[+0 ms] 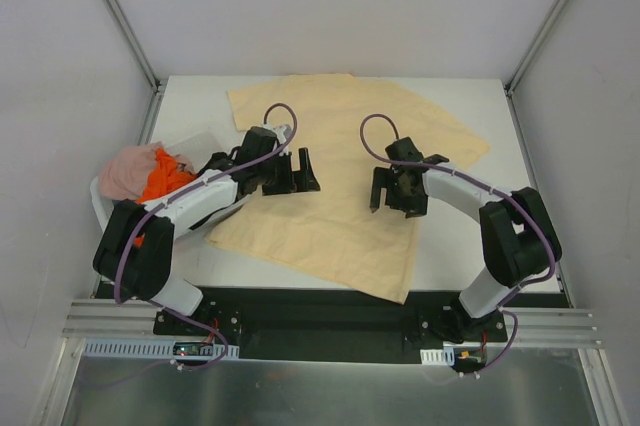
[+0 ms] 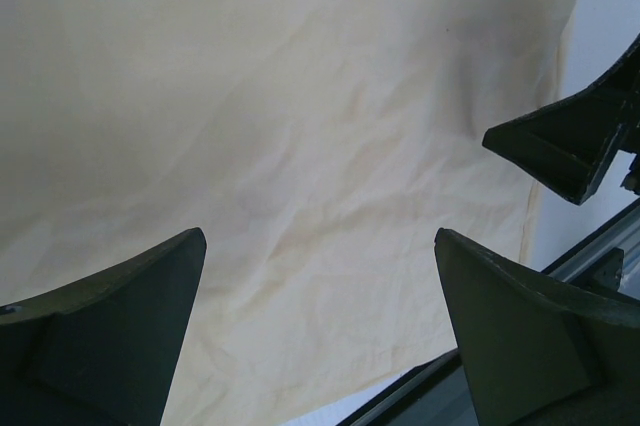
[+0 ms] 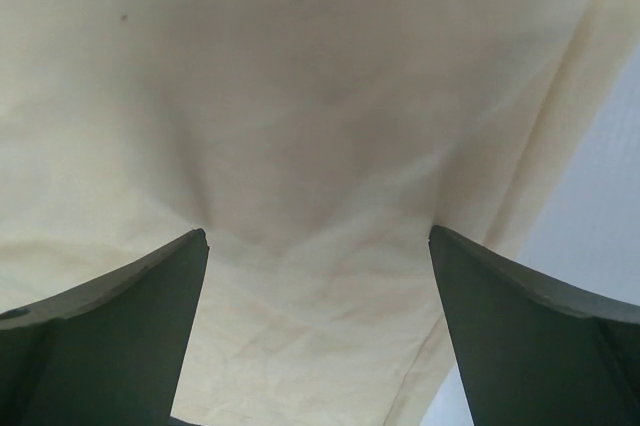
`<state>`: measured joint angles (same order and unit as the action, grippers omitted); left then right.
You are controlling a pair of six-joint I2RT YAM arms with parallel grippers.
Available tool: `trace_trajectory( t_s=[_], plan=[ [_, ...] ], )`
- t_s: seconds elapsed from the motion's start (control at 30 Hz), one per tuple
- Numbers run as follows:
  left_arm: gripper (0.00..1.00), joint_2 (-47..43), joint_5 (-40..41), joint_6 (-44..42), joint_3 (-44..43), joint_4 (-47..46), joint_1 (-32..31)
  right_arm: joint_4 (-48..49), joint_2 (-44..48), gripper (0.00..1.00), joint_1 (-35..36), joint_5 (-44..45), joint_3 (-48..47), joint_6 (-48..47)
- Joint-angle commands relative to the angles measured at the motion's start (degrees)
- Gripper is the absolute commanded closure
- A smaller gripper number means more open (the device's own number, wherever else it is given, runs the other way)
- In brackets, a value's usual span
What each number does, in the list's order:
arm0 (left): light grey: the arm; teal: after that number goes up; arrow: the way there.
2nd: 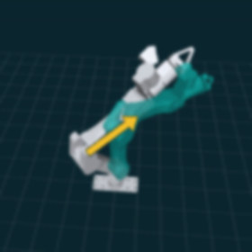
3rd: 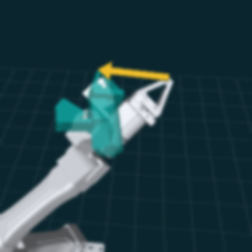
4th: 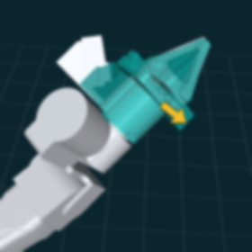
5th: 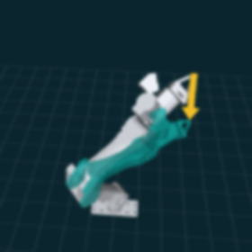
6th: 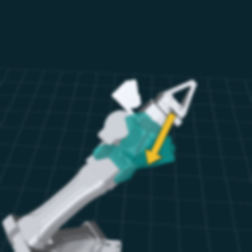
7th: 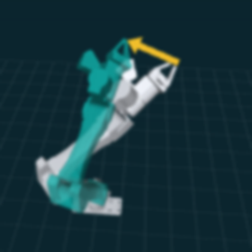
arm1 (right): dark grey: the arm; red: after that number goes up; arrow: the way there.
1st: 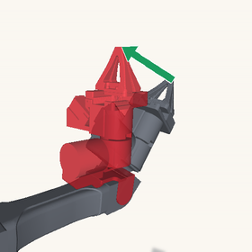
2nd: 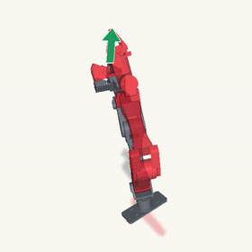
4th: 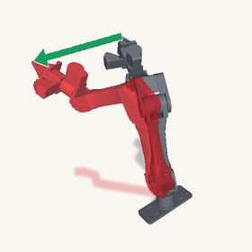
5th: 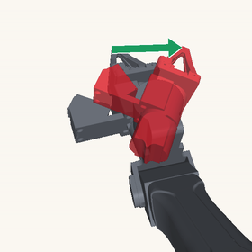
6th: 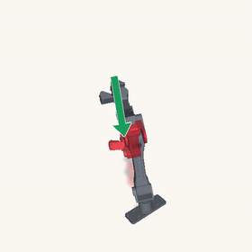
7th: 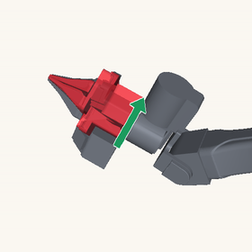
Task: Fold and stack the t-shirts
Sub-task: Flatten out the tshirt
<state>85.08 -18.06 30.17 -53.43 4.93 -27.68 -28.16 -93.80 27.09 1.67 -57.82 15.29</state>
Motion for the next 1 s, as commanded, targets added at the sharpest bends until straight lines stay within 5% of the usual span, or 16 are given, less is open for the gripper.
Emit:
trace_trajectory(
  t_s=[0.0, 0.53, 0.77, 0.97],
  plan=[
    [0.01, 3.2, -0.4, 1.6, -0.6, -3.3, 0.1, -3.9, 0.1, 0.03, -2.2, 4.7, -1.6, -0.1],
    [0.01, 10.3, -2.6, 4.6, -0.7, -4.6, -5.5, -3.3, -0.8, 0.03, -13.7, -3.8, -0.1, -2.4],
    [0.01, 10.9, -3.7, 8.6, 0.8, -4.8, -8.2, -2.9, 2.1, 0.04, -19.3, -11.4, -10.3, -5.9],
    [0.01, 8.0, -1.3, 9.4, 3.2, -4.8, -8.5, -3.7, -11.7, 0.04, -23.3, -9.1, -24.6, -8.7]
  ],
)
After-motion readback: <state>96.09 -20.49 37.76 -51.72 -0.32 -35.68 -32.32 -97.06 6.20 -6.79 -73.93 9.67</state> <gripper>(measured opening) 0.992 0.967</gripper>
